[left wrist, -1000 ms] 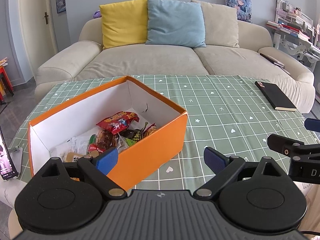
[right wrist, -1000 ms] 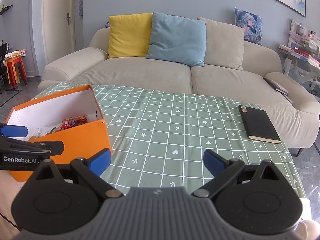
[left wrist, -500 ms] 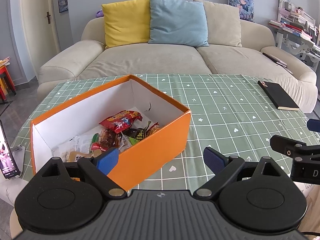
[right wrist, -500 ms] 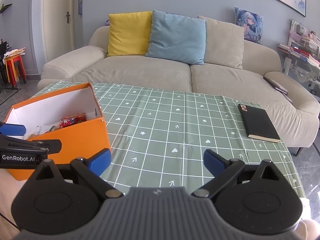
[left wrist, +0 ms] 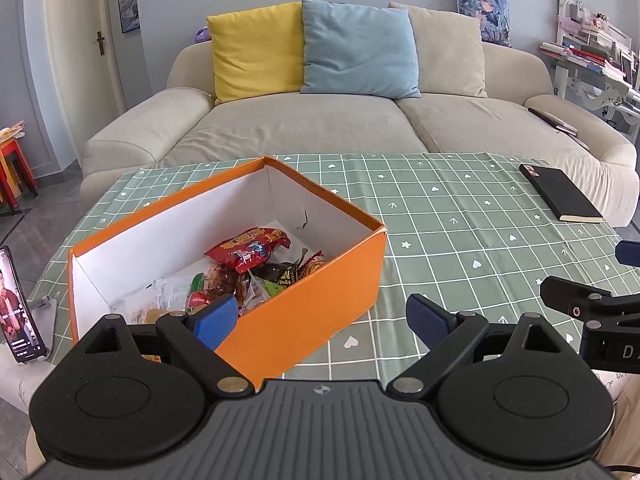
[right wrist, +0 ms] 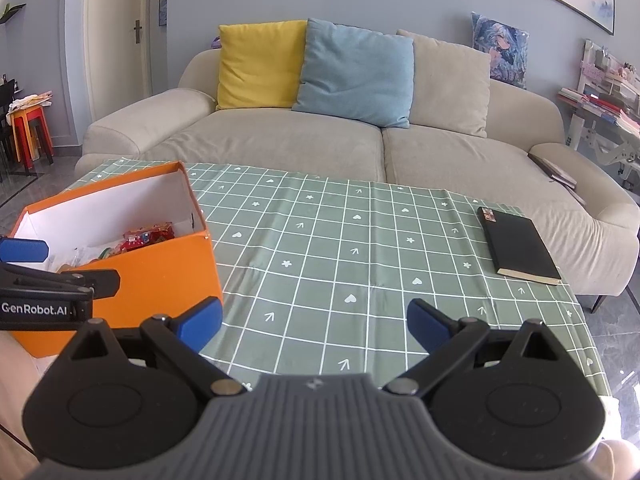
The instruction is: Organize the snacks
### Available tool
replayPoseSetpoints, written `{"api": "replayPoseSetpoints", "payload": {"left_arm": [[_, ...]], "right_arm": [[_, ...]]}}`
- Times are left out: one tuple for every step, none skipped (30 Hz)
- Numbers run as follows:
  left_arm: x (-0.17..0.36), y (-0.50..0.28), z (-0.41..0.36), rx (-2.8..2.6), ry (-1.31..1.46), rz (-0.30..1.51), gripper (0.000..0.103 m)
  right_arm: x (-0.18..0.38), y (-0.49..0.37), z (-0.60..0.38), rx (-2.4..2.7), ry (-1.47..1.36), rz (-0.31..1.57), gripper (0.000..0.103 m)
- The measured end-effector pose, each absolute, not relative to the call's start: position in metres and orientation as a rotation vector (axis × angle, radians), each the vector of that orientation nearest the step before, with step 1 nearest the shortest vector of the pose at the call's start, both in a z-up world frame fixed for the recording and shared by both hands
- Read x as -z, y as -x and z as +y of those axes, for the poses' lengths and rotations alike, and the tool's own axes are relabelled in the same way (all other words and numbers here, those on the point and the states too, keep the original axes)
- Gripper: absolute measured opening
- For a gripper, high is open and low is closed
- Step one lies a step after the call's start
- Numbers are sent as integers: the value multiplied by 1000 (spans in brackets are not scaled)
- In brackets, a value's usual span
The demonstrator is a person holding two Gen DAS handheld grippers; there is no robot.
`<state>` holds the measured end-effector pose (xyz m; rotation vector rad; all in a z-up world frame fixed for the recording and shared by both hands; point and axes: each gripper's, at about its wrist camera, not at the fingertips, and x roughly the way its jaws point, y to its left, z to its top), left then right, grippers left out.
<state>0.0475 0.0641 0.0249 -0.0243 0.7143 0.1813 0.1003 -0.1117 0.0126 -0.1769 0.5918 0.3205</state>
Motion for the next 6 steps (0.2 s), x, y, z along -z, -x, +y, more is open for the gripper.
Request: {"api": "replayPoseSetpoints", "payload": {"left_arm": [[-25, -48, 64, -181, 25, 715, 103], [-25, -47, 64, -180, 28, 717, 103], [-25, -47, 64, -178, 31, 718, 103], [-25, -47, 64, -177, 33, 718, 103], [-25, -47, 64, -178, 32, 718, 103], [-25, -47, 64, -177, 32, 718, 103]], "right_arm": [[-12, -100, -111, -320, 177, 593, 96], [-12, -100, -111, -320, 177, 594, 96], [-11, -100, -111, -319, 177, 596, 96], [-11, -101, -111, -319, 176, 597, 96], [-11, -101, -111, -319, 176, 599, 96], [-11, -101, -111, -319, 175, 600, 96]]}}
